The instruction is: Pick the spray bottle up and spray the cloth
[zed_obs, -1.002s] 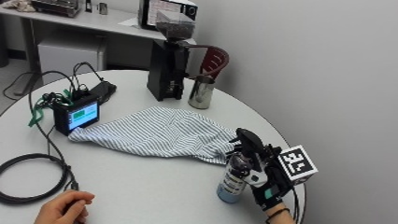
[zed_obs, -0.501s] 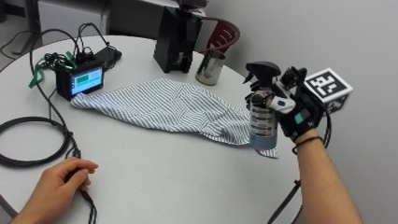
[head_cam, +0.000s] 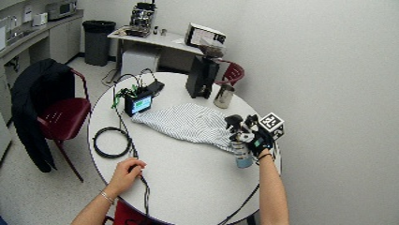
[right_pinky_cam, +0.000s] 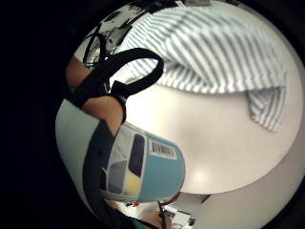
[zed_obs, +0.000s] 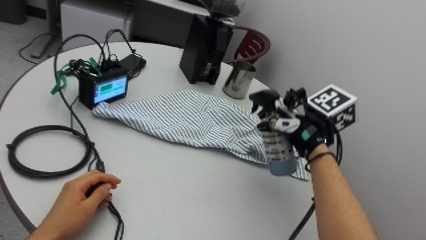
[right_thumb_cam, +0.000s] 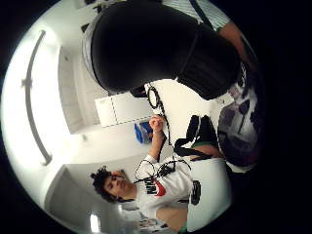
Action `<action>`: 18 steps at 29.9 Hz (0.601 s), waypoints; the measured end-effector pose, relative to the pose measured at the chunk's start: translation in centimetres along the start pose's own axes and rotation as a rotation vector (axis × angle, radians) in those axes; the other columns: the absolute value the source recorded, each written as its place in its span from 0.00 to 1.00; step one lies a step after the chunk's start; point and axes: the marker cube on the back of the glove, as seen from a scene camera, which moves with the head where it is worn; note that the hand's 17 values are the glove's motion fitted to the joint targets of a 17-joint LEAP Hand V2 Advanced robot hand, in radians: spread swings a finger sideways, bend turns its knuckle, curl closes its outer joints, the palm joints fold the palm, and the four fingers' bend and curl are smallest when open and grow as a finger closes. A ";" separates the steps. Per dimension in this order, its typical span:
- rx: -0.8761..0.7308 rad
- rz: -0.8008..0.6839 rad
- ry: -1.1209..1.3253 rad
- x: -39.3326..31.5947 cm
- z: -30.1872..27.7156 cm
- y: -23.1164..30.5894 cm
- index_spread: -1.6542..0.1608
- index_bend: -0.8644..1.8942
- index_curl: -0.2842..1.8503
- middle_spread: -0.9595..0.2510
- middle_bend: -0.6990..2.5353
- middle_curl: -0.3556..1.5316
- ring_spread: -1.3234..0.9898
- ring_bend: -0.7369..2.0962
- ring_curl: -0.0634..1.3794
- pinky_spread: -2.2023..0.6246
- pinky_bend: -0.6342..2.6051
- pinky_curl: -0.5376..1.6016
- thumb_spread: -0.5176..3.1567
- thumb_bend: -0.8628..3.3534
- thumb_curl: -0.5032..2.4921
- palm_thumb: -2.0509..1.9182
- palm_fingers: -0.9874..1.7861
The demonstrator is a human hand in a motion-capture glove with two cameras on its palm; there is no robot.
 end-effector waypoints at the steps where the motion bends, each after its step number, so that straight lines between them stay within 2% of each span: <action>1: 0.011 -0.024 0.006 -1.5 -0.6 -0.2 0.76 0.35 0.24 0.74 0.30 0.42 0.53 0.45 0.33 0.81 0.29 0.42 0.33 0.20 0.36 0.76 0.74; 4: 0.023 -0.056 0.018 -3.6 -0.9 -0.3 0.76 0.35 0.24 0.75 0.30 0.42 0.53 0.45 0.33 0.81 0.29 0.42 0.33 0.20 0.36 0.76 0.74; 12: -0.029 0.072 -0.031 4.0 3.3 0.8 0.76 0.35 0.24 0.75 0.30 0.42 0.54 0.45 0.33 0.81 0.29 0.42 0.32 0.20 0.37 0.76 0.74; 18: 0.029 -0.008 -0.028 -0.1 0.6 0.8 0.76 0.35 0.24 0.75 0.30 0.43 0.54 0.45 0.34 0.80 0.29 0.42 0.32 0.20 0.37 0.76 0.74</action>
